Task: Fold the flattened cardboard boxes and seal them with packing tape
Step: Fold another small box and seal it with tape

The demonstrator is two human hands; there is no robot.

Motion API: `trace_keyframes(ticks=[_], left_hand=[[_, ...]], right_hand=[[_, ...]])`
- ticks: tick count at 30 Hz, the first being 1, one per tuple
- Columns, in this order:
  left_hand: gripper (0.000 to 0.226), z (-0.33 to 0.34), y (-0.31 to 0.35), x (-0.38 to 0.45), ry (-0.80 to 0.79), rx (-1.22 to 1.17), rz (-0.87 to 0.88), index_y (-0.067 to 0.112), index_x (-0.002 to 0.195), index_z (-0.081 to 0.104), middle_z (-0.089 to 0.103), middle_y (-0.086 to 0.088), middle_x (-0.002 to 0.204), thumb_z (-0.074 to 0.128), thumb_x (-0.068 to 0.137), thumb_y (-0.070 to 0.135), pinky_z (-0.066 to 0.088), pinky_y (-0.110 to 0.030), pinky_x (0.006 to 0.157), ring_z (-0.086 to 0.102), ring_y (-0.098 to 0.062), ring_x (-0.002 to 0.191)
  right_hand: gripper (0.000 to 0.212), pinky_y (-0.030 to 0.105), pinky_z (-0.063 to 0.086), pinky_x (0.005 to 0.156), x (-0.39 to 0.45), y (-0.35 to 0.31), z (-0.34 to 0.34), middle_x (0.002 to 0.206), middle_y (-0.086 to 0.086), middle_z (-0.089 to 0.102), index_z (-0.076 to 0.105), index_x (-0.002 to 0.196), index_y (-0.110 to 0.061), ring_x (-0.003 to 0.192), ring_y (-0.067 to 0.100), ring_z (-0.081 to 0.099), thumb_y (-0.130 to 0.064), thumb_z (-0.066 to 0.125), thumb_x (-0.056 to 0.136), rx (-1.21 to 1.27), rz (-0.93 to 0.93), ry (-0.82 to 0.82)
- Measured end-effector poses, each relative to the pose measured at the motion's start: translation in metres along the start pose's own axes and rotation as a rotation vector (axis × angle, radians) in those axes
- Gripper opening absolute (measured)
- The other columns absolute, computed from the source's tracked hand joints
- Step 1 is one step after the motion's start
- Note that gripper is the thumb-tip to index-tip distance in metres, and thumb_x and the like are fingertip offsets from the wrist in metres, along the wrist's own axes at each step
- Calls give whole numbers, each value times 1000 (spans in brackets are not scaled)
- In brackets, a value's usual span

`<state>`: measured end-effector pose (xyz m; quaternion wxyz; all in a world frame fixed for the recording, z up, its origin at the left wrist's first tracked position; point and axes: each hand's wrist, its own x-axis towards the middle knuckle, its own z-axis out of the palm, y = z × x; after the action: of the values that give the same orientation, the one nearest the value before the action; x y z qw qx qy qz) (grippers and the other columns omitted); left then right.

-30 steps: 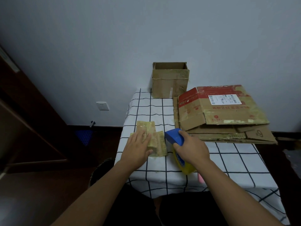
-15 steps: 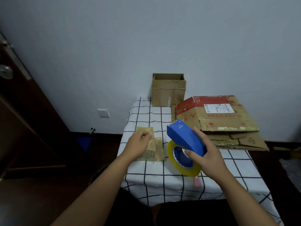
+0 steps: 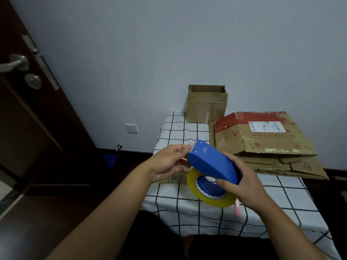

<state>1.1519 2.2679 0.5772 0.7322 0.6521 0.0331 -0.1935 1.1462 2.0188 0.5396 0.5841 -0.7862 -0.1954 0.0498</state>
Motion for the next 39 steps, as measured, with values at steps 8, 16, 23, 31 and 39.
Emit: trace_keyframes(ticks=[8,16,23,31,39], left_hand=[[42,-9,1,-8,8,-288,-83,-2,123,58,63,-22,114,52,93,27,58,-35,76,67,-30,92],[20,-13,-6,1,226,61,-120,0,109,69,71,-16,96,57,97,10,54,-23,61,68,-16,75],[21,-34,-25,2,441,284,-87,5,78,70,67,-8,72,59,96,6,52,-23,58,59,-9,56],[20,-58,-50,1,592,268,-82,0,79,71,63,-6,63,61,95,8,50,-21,55,55,-11,55],[12,-47,-69,8,635,184,-46,5,82,66,65,-9,72,63,94,6,53,-21,58,58,-13,60]], right_hand=[[67,12,50,80,0,-1,1,115,-33,55,49,128,-45,109,-2,56,-28,76,69,13,-14,-12],[70,9,48,80,5,-4,-4,117,-38,50,45,131,-47,111,-7,52,-28,80,73,-133,-26,-111],[86,16,45,84,27,-6,-6,121,-26,54,43,143,-40,106,-7,54,-62,69,65,-368,-33,-275],[72,27,52,85,55,-1,-29,116,-18,60,43,139,-45,101,4,60,-48,76,76,-536,-24,-409],[78,36,53,92,75,8,-44,124,-16,55,37,144,-43,107,7,57,-39,76,76,-670,30,-503]])
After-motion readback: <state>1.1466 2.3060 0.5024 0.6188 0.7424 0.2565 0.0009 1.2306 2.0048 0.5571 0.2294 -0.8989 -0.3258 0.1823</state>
